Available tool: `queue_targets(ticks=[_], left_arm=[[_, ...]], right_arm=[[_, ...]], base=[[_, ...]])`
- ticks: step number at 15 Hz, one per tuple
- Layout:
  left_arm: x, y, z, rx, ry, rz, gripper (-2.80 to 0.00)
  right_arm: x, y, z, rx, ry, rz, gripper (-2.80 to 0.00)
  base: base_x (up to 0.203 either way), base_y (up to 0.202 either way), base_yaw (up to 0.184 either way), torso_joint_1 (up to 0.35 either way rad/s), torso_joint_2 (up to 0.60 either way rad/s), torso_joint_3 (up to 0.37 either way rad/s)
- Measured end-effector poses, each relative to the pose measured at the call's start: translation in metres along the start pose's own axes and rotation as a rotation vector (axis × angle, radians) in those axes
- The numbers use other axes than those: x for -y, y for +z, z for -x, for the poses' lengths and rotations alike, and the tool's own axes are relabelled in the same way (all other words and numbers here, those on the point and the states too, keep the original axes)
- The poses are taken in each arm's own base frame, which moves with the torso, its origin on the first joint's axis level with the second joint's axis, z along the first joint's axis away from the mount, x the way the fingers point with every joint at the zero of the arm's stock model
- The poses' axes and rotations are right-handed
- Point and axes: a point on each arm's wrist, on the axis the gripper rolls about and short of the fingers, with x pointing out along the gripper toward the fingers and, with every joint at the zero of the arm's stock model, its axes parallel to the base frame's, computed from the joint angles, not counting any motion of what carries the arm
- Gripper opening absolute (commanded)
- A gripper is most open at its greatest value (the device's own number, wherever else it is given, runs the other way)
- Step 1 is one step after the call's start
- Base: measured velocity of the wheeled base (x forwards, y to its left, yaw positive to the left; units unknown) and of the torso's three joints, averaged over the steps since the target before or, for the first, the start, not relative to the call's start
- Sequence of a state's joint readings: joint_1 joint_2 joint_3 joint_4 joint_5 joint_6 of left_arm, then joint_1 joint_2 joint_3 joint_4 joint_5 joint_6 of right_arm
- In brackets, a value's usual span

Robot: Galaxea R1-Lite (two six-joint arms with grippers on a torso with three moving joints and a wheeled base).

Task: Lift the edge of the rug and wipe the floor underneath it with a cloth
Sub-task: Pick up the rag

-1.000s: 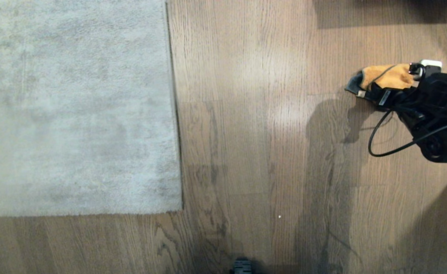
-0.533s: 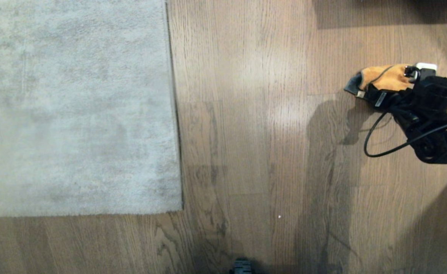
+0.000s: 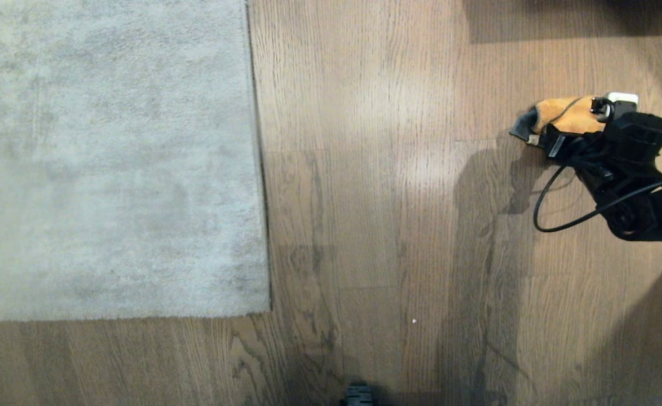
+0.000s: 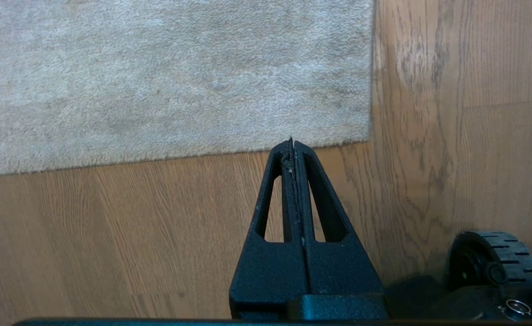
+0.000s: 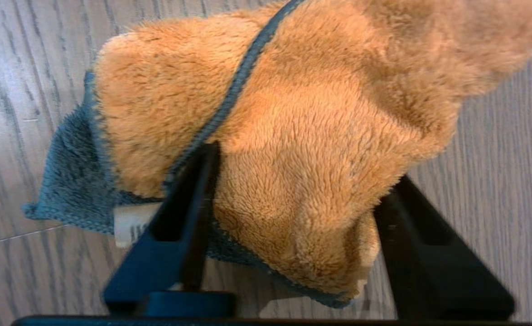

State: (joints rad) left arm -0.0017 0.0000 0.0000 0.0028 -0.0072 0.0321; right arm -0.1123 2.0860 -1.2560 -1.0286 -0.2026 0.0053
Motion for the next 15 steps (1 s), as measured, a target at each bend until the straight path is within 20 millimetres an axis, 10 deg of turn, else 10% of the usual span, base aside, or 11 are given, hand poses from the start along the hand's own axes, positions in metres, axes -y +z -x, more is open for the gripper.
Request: queue_targets(ticks=[15], left_arm=[[0.0, 0.0, 0.0, 0.0, -0.001, 0.0, -2.8]], right_arm=[[-0.001, 0.006, 0.023, -0.028, 0.011, 0.009, -2.8]], base=[[0.0, 0.0, 0.0, 0.0, 0.0, 0.0]])
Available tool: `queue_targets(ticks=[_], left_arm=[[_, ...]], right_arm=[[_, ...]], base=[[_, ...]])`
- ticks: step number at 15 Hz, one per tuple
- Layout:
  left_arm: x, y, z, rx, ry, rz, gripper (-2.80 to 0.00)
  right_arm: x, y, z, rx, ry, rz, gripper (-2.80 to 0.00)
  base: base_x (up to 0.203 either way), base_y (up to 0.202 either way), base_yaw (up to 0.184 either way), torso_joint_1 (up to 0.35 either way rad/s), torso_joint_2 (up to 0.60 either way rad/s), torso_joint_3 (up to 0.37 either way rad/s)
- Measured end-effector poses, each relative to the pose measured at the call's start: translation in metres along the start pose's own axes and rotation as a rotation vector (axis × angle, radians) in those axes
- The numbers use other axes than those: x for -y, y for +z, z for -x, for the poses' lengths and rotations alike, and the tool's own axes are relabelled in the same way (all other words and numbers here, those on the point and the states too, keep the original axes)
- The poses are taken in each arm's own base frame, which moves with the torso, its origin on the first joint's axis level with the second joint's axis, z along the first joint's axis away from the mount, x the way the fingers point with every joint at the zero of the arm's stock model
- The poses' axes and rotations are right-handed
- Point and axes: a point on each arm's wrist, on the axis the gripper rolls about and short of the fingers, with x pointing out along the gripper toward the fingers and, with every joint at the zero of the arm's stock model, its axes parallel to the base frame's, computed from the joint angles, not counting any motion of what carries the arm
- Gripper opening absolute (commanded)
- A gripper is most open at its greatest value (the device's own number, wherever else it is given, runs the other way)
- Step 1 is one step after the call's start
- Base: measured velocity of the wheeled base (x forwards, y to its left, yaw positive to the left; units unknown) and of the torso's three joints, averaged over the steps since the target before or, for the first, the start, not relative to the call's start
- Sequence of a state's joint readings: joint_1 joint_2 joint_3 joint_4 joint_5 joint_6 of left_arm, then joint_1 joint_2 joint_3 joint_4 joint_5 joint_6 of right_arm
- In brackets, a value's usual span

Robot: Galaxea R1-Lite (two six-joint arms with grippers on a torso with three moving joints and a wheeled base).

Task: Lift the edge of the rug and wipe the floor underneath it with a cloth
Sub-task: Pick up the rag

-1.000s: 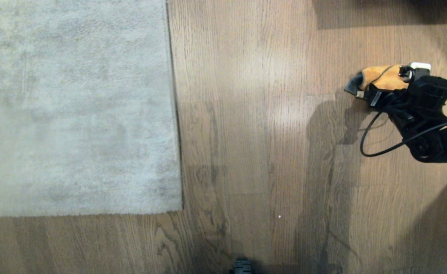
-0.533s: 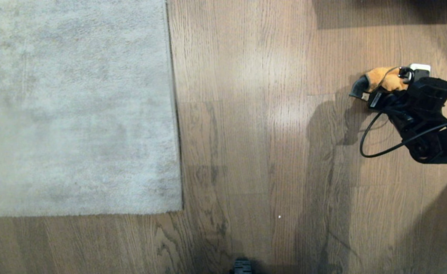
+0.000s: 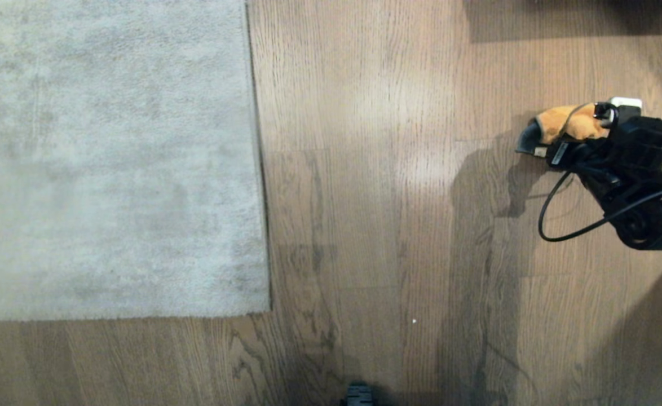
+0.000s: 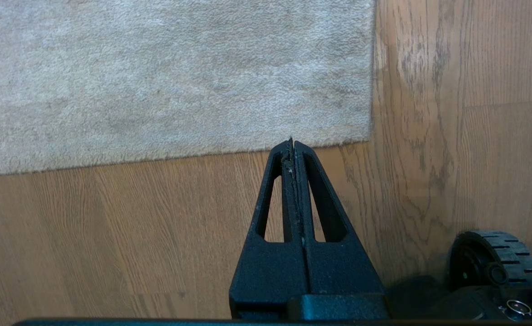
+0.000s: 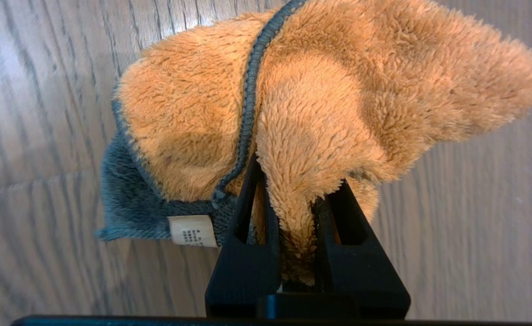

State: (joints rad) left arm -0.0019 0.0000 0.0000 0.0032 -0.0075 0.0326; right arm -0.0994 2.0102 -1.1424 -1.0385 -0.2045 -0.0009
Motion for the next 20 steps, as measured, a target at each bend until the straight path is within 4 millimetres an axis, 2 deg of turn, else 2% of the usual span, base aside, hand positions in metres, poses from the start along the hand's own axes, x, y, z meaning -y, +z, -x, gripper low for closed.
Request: queue_targets(ticks=[9, 14, 20], left_arm=[[0.0, 0.0, 0.0, 0.0, 0.0, 0.001, -2.8], [0.0, 0.0, 0.0, 0.0, 0.0, 0.0, -2.8], [0.0, 0.0, 0.0, 0.0, 0.0, 0.0, -2.8]], right_arm=[[0.009, 0.027, 0.07, -0.027, 0.021, 0.004, -2.8], [0.011, 0.032, 0.106, -0.048, 0.046, 0.028, -2.8], [0.017, 0.037, 0.138, -0.052, 0.054, 0.054, -2.8]], base=[[0.0, 0.0, 0.0, 0.0, 0.0, 0.0], [0.0, 0.0, 0.0, 0.0, 0.0, 0.0], [0.0, 0.0, 0.0, 0.0, 0.0, 0.0]])
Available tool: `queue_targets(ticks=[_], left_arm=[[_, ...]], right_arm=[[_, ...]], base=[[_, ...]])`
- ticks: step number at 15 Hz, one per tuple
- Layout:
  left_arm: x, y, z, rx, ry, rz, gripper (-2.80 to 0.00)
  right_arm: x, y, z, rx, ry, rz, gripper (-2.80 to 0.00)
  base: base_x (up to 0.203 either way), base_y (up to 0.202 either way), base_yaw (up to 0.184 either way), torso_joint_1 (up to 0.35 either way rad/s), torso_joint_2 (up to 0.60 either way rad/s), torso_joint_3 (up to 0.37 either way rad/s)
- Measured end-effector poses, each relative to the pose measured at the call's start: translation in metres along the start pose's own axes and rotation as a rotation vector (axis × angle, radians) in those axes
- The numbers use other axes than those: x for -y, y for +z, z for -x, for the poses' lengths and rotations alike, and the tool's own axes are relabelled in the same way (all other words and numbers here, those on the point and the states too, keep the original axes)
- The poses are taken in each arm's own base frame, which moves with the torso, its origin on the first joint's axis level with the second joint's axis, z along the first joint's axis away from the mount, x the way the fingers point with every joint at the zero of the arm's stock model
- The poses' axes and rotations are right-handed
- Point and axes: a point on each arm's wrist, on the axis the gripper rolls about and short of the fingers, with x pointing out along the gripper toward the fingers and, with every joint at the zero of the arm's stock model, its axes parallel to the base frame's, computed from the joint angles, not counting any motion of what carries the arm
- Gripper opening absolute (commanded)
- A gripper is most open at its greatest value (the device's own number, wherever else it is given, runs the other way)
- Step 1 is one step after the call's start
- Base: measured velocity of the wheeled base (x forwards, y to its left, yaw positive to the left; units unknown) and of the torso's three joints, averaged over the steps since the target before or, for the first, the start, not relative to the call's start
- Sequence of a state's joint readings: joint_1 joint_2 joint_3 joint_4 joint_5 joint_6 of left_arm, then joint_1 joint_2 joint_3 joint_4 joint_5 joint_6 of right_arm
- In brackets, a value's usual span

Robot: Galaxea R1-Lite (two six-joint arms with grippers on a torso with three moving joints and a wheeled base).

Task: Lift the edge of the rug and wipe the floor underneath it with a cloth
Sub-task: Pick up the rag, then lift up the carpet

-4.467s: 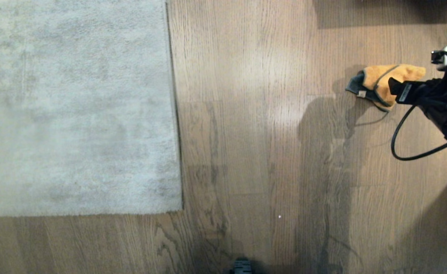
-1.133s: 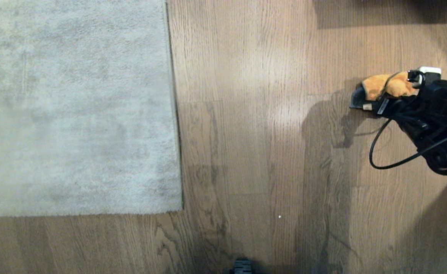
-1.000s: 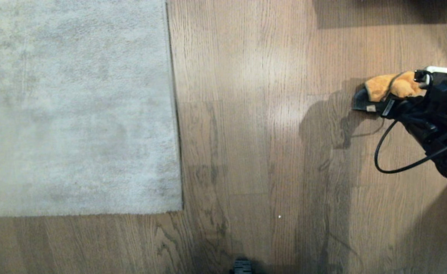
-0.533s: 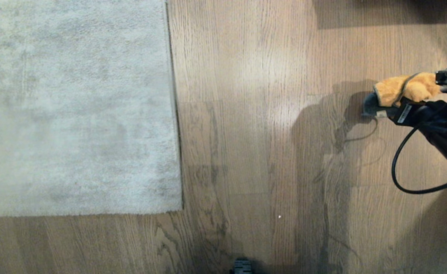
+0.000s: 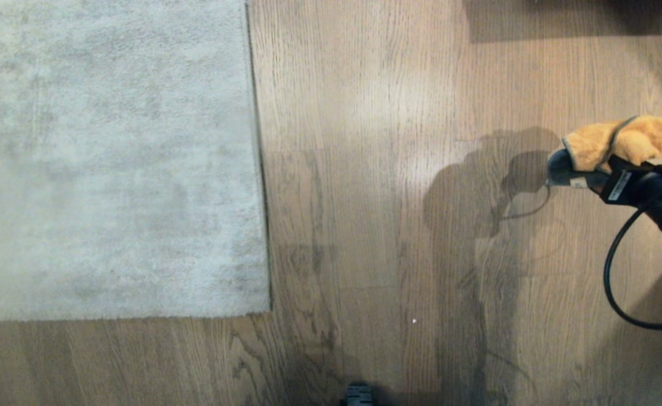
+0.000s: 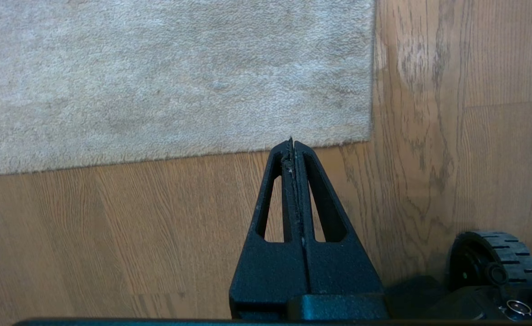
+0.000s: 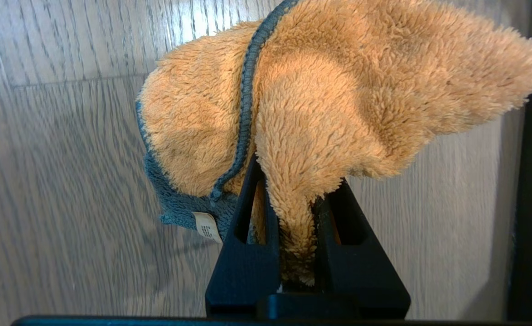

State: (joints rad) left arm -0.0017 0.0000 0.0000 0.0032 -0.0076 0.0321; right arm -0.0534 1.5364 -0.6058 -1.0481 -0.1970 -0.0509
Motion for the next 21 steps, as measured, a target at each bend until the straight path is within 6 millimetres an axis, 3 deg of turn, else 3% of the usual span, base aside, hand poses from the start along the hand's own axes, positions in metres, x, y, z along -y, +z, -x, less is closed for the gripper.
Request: queue_targets(ticks=[8, 15, 21], left_arm=[[0.0, 0.0, 0.0, 0.0, 0.0, 0.0, -2.8], [0.0, 0.0, 0.0, 0.0, 0.0, 0.0, -2.8], [0.0, 0.0, 0.0, 0.0, 0.0, 0.0, -2.8]], right_arm=[[0.01, -0.008, 0.048, -0.024, -0.001, 0.003, -2.8], [0.021, -0.011, 0.077, -0.021, -0.031, 0.059, -2.8], [0.028, -0.032, 0.116, -0.081, -0.034, 0.077, -2.8]], base=[[0.0, 0.0, 0.0, 0.0, 0.0, 0.0], [0.0, 0.0, 0.0, 0.0, 0.0, 0.0], [0.0, 0.0, 0.0, 0.0, 0.0, 0.0]])
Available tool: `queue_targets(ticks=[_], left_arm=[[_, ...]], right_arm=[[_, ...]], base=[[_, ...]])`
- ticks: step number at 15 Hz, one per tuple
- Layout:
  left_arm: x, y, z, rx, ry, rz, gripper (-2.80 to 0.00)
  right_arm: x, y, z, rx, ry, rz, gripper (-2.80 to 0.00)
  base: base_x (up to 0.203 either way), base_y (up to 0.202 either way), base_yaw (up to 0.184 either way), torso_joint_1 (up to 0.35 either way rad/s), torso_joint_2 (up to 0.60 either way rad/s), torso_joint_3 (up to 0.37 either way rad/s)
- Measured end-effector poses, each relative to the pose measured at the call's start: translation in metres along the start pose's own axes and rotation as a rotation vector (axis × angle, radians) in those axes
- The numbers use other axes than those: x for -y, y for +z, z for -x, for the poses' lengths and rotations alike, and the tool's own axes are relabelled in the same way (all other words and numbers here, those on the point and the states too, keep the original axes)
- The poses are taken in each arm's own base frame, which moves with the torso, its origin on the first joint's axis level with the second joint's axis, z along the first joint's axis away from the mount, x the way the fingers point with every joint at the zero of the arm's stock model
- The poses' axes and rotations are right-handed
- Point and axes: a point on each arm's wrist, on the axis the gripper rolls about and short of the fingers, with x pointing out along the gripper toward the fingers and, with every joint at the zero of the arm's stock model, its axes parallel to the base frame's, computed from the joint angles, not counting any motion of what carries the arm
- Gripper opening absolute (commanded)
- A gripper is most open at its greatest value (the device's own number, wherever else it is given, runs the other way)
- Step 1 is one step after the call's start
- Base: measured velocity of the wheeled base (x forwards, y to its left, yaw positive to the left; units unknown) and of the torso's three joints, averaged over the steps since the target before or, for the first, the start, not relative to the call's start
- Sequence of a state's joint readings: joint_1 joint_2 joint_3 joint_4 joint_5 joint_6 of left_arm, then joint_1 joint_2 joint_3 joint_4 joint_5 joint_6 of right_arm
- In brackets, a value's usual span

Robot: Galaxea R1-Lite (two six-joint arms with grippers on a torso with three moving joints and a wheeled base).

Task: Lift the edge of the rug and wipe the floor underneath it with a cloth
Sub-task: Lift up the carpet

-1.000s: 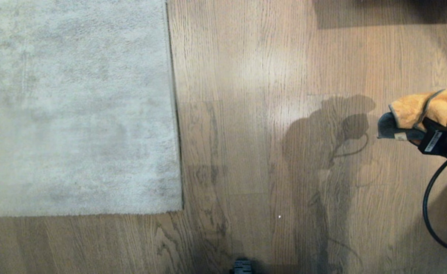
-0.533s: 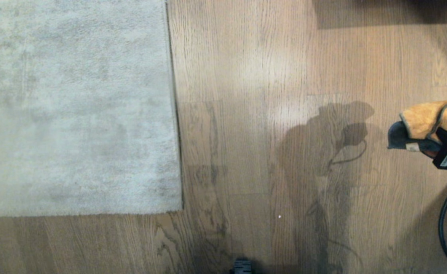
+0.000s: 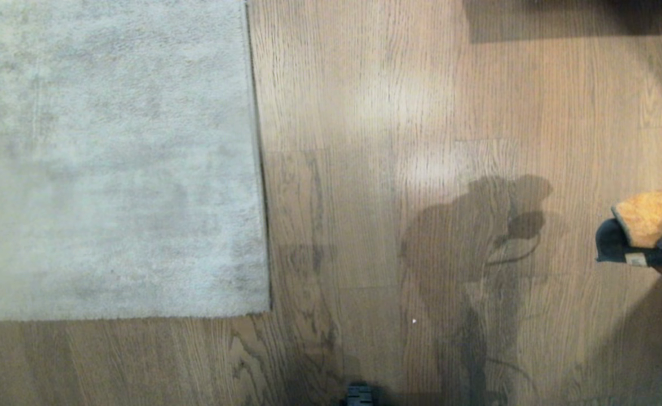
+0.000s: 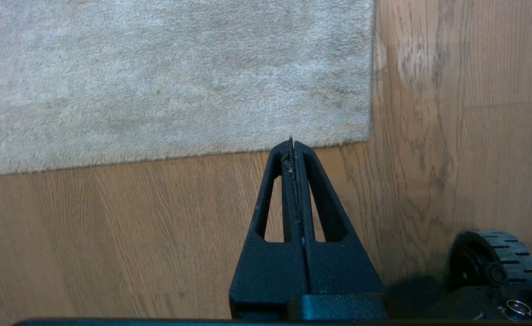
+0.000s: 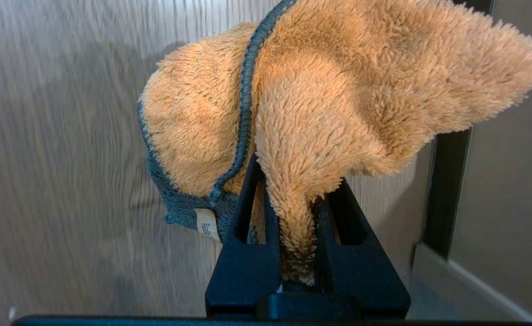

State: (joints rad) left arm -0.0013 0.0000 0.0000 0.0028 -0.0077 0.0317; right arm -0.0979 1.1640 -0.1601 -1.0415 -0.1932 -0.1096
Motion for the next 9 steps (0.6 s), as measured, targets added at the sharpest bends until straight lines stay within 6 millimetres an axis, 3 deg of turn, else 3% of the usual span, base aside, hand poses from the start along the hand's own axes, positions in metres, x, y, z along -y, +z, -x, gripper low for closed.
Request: queue_targets(ticks=[9], left_arm=[[0.0, 0.0, 0.0, 0.0, 0.0, 0.0, -2.8]], right_arm=[[0.003, -0.04, 0.073, -0.142, 0.13, 0.033, -2.8]], base=[[0.0, 0.0, 0.0, 0.0, 0.0, 0.0]])
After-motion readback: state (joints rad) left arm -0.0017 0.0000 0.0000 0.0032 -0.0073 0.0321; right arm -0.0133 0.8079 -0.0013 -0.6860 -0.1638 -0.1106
